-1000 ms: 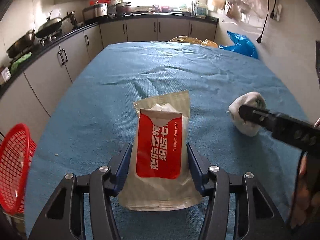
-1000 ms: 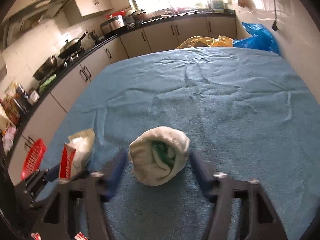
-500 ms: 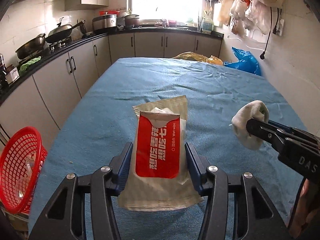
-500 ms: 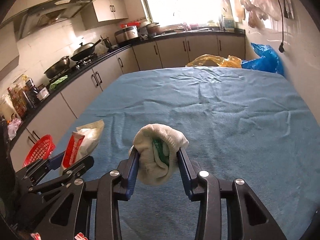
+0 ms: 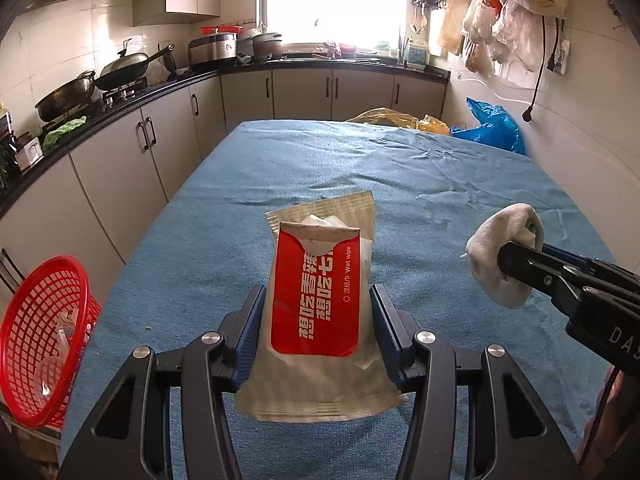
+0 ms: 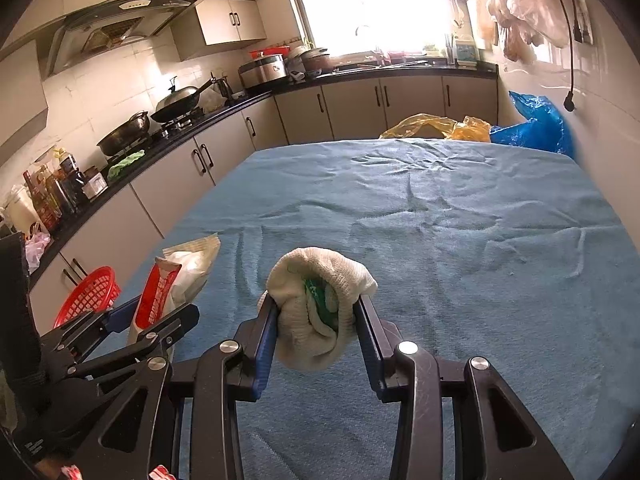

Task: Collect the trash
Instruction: 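Lift the snack packet and cloth bundle above the table with both tools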

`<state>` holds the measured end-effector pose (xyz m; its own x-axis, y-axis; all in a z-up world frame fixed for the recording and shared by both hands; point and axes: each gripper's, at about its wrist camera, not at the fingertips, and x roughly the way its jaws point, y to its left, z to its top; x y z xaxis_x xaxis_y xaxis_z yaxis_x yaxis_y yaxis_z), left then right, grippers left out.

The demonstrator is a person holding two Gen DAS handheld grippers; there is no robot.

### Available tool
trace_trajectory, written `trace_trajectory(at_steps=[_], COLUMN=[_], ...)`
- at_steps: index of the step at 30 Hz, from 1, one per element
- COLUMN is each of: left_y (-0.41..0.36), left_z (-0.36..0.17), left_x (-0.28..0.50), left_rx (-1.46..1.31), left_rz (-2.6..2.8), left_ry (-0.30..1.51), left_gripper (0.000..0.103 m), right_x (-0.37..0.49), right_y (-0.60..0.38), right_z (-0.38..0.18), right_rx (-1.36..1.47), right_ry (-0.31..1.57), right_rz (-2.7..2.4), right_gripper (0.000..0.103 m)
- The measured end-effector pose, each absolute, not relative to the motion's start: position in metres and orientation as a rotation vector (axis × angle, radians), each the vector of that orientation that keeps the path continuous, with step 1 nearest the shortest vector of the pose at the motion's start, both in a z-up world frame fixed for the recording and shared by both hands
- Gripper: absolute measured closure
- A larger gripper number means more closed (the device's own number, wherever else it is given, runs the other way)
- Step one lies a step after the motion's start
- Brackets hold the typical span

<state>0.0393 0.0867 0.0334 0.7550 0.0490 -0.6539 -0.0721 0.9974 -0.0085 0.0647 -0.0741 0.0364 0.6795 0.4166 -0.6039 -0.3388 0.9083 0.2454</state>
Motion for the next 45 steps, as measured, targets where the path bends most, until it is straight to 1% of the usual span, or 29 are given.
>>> trace_trajectory(at_steps=[24,45], left_y=[0.089,0.090], left_z=[0.042,0.058], left_x=[0.033,-0.009], left_rx=[-0.014,0.004], left_rz=[0.162,0.231], left_ry=[0.664,0.603], left_gripper=[0.052,0.052], right_x=[0.048,0.031], right_y=[-0.073,-0.061], right_z=[0.050,0.060], right_rx=[0.117,0.091], right_ry=[0.650,0.594], right_rz=[0.457,0.504], right_gripper=[0.061,0.061])
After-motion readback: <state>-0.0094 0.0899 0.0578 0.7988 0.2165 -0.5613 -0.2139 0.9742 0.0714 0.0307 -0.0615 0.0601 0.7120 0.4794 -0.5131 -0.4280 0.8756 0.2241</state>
